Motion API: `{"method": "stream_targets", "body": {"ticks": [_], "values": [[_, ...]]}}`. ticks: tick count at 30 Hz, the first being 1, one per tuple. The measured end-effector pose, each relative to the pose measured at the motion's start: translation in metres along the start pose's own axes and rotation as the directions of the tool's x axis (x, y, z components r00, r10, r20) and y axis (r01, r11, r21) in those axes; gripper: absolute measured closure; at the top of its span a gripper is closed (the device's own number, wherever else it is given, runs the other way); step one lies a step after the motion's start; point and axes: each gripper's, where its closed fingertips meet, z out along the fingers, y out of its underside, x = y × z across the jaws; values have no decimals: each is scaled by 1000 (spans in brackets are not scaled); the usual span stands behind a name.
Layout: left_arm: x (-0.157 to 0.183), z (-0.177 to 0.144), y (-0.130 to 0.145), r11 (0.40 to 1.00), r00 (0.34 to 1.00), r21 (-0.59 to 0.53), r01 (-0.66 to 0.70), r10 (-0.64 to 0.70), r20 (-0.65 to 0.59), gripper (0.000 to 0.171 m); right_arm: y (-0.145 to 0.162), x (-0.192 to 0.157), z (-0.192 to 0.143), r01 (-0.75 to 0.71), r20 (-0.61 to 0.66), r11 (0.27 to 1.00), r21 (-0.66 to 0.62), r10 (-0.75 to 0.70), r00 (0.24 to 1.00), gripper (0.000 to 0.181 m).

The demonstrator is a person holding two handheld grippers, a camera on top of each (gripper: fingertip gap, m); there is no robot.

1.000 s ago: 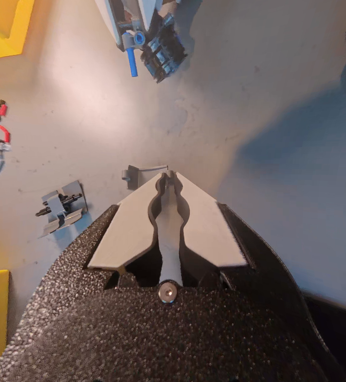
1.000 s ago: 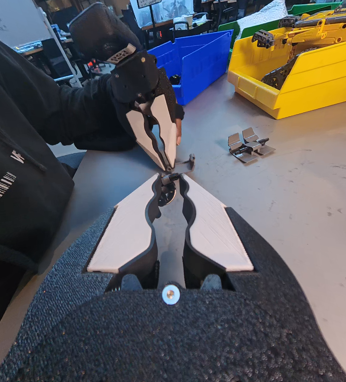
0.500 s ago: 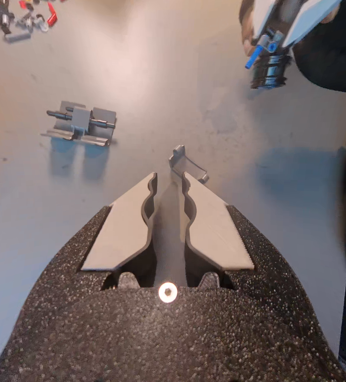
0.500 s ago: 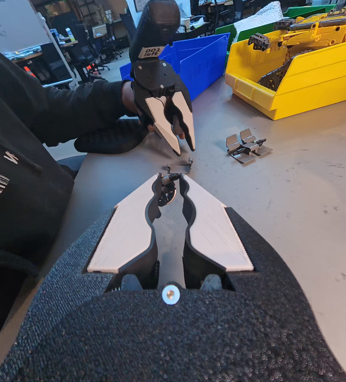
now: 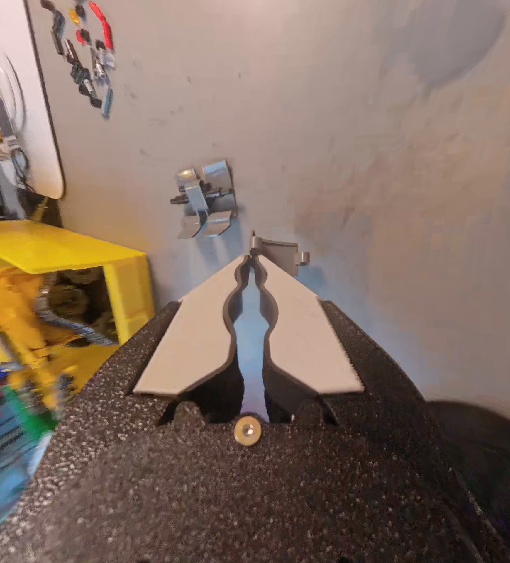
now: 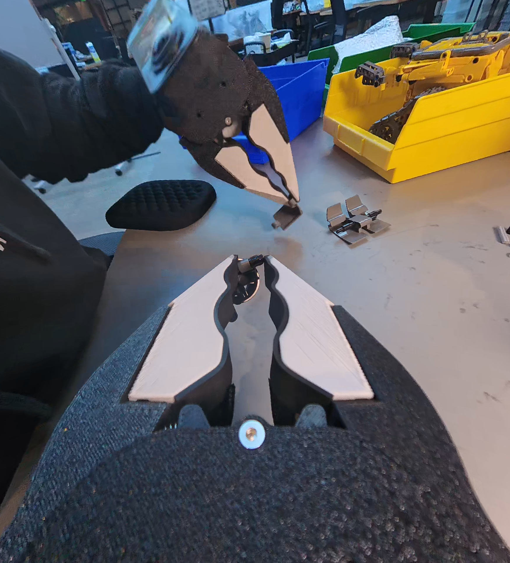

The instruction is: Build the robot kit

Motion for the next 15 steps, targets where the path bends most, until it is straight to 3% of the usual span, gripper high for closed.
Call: {"method": "stream_targets", "body": {"ticks": [2, 4, 6, 7, 9, 11, 13, 15], "values": [[-3, -1, 13, 952, 973, -206, -226, 231, 0, 170, 0, 2, -1, -7, -8, 1000, -2, 7, 1000, 164], [3, 2, 23, 847, 915, -353, -399, 391, -95, 170, 1, 2, -1, -4, -12, 1000, -6, 4, 1000, 164], [11, 7, 29, 751, 864, -429, -501, 464, -196, 169, 1, 4, -3, 1, -25, 1000, -10, -1, 1000, 164], [16, 10, 27, 737, 850, -423, -527, 475, -229, 168, 1, 5, -4, -5, -25, 1000, -3, 4, 1000, 164], [24, 11, 21, 769, 860, -389, -507, 424, -285, 163, -2, 8, -7, -18, -35, 1000, 15, 18, 999, 164], [27, 8, 12, 848, 892, -321, -422, 325, -314, 154, -3, 13, -10, -14, -54, 1000, 20, 16, 998, 164], [29, 0, 3, 942, 914, -207, -263, 175, -366, 148, -5, 16, -13, -18, -63, 999, 31, 20, 998, 165], [27, -11, -4, 997, 902, -78, -17, -18, -432, 146, -8, 17, -15, -29, -58, 999, 46, 31, 998, 165]]}}
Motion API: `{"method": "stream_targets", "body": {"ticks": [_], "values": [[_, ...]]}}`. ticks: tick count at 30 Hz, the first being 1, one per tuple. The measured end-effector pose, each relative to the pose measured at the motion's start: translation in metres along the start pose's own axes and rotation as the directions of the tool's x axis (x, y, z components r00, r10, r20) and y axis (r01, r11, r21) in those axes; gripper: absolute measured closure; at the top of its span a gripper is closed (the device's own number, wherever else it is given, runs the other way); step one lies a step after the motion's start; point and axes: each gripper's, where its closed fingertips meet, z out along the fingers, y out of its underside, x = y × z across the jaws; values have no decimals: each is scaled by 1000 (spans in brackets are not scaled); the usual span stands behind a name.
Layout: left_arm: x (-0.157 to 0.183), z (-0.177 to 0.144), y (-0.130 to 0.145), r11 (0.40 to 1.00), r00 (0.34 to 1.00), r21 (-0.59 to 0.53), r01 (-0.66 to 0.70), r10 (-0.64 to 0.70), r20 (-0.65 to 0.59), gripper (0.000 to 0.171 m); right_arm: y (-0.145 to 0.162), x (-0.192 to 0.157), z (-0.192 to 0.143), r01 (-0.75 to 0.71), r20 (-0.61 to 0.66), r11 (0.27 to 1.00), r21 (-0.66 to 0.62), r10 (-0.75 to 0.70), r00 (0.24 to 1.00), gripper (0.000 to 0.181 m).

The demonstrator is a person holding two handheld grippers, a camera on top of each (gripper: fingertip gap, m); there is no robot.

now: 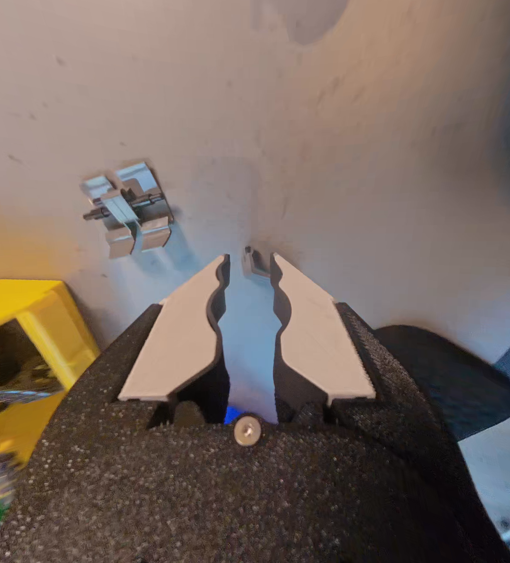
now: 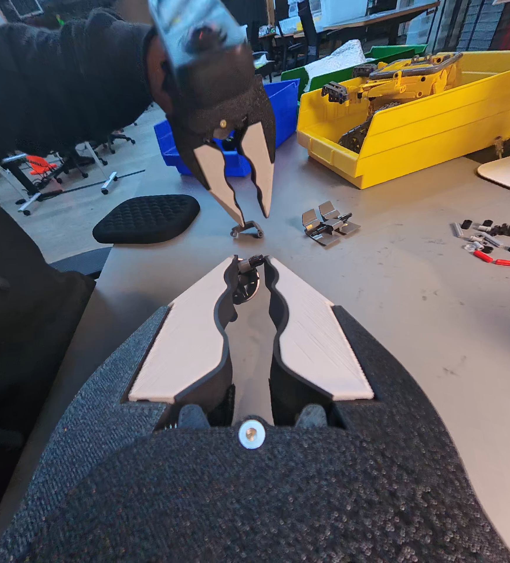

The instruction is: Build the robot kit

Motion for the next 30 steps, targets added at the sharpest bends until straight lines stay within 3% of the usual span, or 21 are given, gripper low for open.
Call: {"method": "stream_targets", "body": {"ticks": [2, 5, 8, 11, 14, 16, 20, 24, 30], "values": [[3, -10, 1, 960, 978, 204, 191, -169, -122, 145, -2, 0, -1, 0, 4, 1000, 7, 0, 1000, 165], [7, -9, 18, 821, 909, 395, 413, -344, -234, 140, -2, -1, -1, -1, 7, 1000, 10, 1, 1000, 165], [14, -5, 30, 705, 904, 567, 427, -351, -244, 140, -3, -2, -1, -11, 17, 1000, 20, 11, 1000, 164], [17, 5, 38, 703, 942, 629, 331, -286, -175, 135, -4, -3, 0, -32, 38, 999, 34, 31, 999, 164], [11, 17, 34, 756, 974, 618, 217, -207, -90, 135, -1, -4, 2, -38, 50, 999, 30, 37, 998, 165], [12, 23, 25, 781, 984, 599, 179, -144, -105, 131, 3, -6, 4, -21, 49, 1000, 7, 21, 999, 165], [13, 24, 3, 783, 993, 611, 115, -70, -97, 146, 14, -7, 12, 27, 33, 998, -64, -25, 999, 164], [13, 23, -15, 771, 996, 630, 91, -67, -62, 151, 21, -10, 20, 58, 44, 993, -102, -54, 998, 164], [23, 2, -18, 691, 997, 720, 70, -66, -34, 150, 26, -13, 26, 60, 69, 991, -119, -52, 996, 164]]}}
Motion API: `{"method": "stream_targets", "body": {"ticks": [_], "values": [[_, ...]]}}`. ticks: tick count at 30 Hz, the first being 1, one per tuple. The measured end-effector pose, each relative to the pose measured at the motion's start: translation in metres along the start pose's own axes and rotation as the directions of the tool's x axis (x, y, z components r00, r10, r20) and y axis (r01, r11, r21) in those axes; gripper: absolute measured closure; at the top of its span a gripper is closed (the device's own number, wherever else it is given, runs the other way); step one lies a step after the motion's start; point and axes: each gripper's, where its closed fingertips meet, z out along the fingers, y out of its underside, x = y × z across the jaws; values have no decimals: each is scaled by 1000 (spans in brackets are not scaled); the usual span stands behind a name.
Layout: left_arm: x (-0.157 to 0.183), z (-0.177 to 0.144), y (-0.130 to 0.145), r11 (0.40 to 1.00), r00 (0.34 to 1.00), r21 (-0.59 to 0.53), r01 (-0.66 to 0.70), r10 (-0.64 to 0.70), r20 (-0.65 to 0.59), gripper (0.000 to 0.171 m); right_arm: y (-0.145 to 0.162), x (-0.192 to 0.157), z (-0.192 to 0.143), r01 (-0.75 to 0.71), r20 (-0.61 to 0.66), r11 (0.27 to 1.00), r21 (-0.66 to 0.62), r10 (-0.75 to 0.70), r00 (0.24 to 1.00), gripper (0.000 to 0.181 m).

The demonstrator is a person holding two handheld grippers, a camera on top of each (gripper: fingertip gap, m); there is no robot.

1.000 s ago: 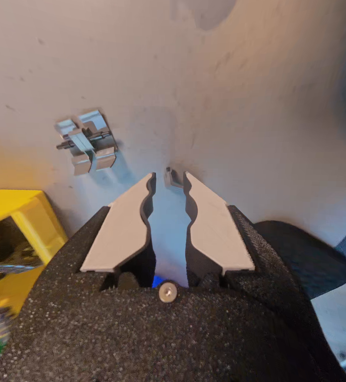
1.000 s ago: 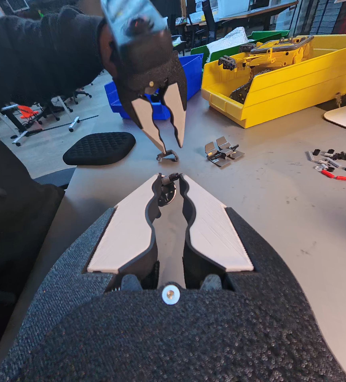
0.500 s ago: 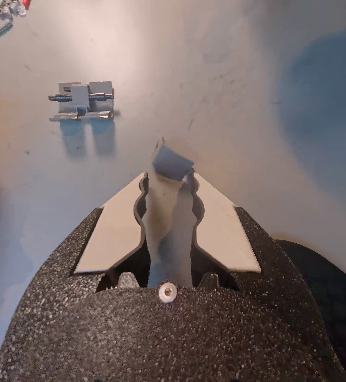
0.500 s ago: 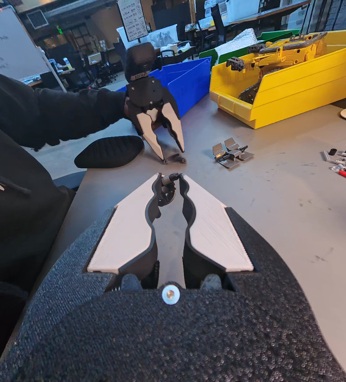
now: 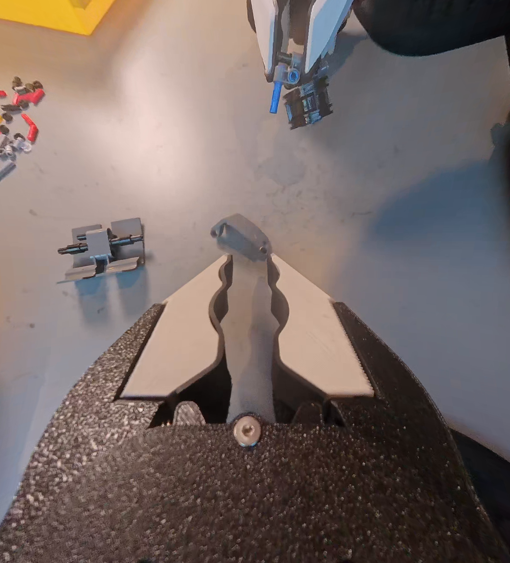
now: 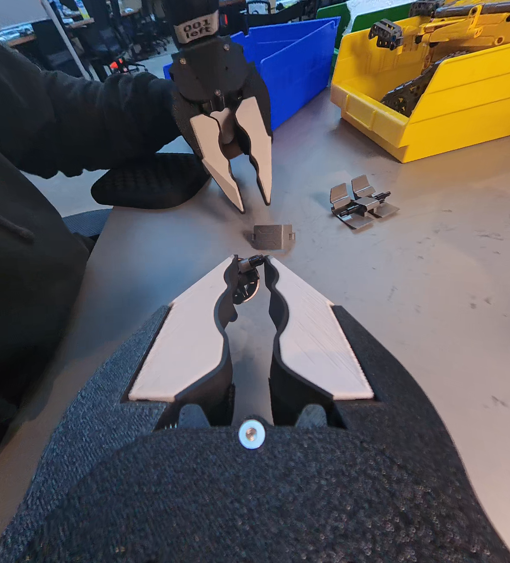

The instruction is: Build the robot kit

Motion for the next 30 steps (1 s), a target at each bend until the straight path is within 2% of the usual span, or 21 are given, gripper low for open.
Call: {"method": "stream_targets", "body": {"ticks": [4, 7, 9, 11, 13, 15, 19, 21, 23, 25, 27, 29, 30], "values": [[-13, -7, 11, 997, 994, -13, -80, 81, 76, 145, -1, -4, 2, -10, 28, 1000, 8, 10, 1000, 164], [-17, -2, 10, 975, 969, -48, -218, 222, 107, 140, -2, -4, 1, -33, 39, 999, 24, 32, 999, 165], [-19, 2, 5, 939, 932, -83, -335, 343, 116, 138, -5, -3, -1, -53, 47, 998, 43, 51, 998, 164], [-21, 4, -1, 878, 873, -137, -459, 474, 112, 137, -6, 0, -3, -74, 49, 995, 59, 72, 996, 165], [-23, 5, -5, 793, 794, -194, -578, 601, 91, 135, -7, 2, -5, -92, 50, 993, 70, 88, 995, 164], [-23, 8, -8, 683, 693, -235, -691, 719, 54, 136, -8, 4, -6, -106, 50, 991, 80, 102, 994, 164], [-19, 17, -12, 398, 426, -284, -872, 904, -42, 135, -10, 9, -9, -144, 59, 984, 102, 139, 989, 165], [-16, 23, -15, 249, 281, -272, -930, 956, -88, 134, -11, 11, -10, -160, 65, 981, 113, 154, 986, 165], [-12, 28, -11, 123, 166, -245, -962, 973, -161, 132, -12, 12, -12, -173, 69, 977, 124, 166, 984, 165], [-10, 32, -4, 44, 94, -209, -977, 967, -235, 135, -13, 13, -14, -184, 73, 974, 132, 175, 982, 165], [-10, 33, 1, 40, 93, -179, -983, 949, -301, 146, -13, 13, -15, -190, 79, 972, 138, 181, 980, 165], [-9, 35, -1, 121, 170, -171, -978, 935, -311, 164, -14, 13, -15, -192, 85, 972, 138, 181, 980, 165], [-8, 36, -1, 197, 242, -171, -965, 919, -310, 171, -14, 12, -15, -191, 89, 972, 138, 180, 980, 165]]}}
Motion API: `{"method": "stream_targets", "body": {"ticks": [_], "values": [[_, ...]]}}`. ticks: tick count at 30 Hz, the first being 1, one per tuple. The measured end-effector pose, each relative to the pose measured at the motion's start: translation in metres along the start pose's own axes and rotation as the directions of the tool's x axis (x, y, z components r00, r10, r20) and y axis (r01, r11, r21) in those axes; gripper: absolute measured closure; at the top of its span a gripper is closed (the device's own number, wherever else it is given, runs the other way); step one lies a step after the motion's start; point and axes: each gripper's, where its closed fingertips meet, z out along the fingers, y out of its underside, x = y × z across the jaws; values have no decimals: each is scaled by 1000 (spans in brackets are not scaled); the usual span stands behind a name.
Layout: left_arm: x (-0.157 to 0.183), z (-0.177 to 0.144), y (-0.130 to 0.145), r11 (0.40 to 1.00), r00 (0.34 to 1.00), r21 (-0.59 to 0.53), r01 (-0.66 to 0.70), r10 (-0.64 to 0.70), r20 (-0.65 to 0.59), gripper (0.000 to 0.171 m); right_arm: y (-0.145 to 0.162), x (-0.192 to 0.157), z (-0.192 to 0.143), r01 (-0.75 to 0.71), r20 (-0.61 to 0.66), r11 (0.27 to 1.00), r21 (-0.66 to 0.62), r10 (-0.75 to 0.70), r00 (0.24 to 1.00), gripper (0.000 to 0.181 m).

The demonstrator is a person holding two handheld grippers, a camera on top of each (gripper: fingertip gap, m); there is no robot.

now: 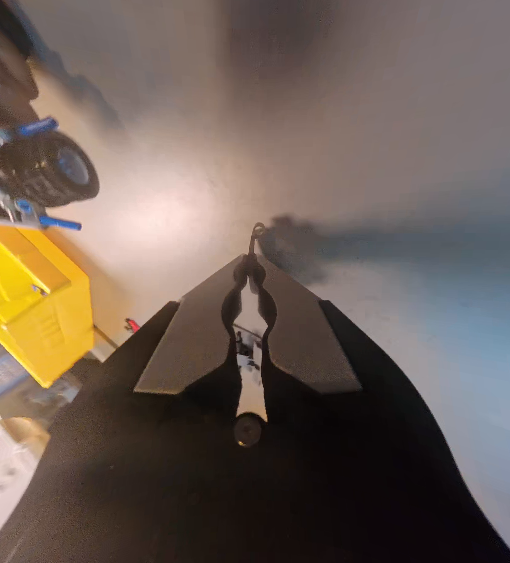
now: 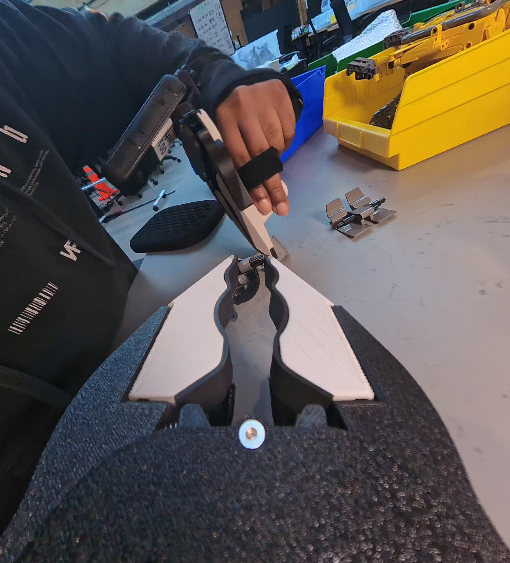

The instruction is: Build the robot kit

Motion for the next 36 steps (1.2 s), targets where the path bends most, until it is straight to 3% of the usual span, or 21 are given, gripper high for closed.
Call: {"method": "stream_targets", "body": {"ticks": [2, 3, 4, 6, 8, 10, 13, 18, 22, 29, 33, 36], "values": [[-10, -2, -5, 970, 971, 87, 228, -233, 45, 171, -1, -3, 0, 2, 7, 1000, 6, -2, 1000, 165], [-21, -8, -9, 916, 921, 171, 364, -381, 83, 171, -2, -4, -1, 5, 12, 1000, 13, -5, 1000, 165], [-36, -17, -14, 820, 833, 287, 496, -542, 109, 171, -4, -7, -1, 8, 20, 1000, 26, -8, 1000, 165], [-68, -44, -19, 541, 585, 540, 645, -804, 107, 171, -15, -13, -5, 10, 47, 996, 88, -14, 999, 165], [-93, -73, -18, 263, 342, 742, 617, -939, 48, 171, -32, -21, -11, 4, 82, 983, 182, -19, 996, 165], [-105, -89, -17, 89, 193, 842, 532, -981, -18, 171, -50, -26, -17, 2, 97, 959, 284, -31, 995, 165], [-118, -100, -24, -82, 103, 892, 444, -985, -142, 171, -71, -35, -23, 0, 105, 918, 398, -46, 993, 165], [-136, -107, -33, -320, 73, 861, 395, -924, -377, 171, -90, -45, -30, -5, 104, 863, 505, -55, 993, 165], [-141, -101, -38, -438, 56, 815, 380, -868, -493, 171, -90, -40, -29, 34, 43, 868, 496, -63, 997, 166], [-137, -89, -39, -504, 27, 759, 413, -826, -563, 171, -83, -30, -23, -12, 48, 883, 469, -13, 999, 165], [-130, -79, -37, -510, 1, 722, 468, -817, -577, 171, -74, -24, -19, -20, 36, 913, 407, 6, 999, 165], [-125, -69, -36, -458, -18, 719, 523, -849, -528, 171, -67, -20, -15, -76, 58, 924, 374, 58, 997, 166]]}}
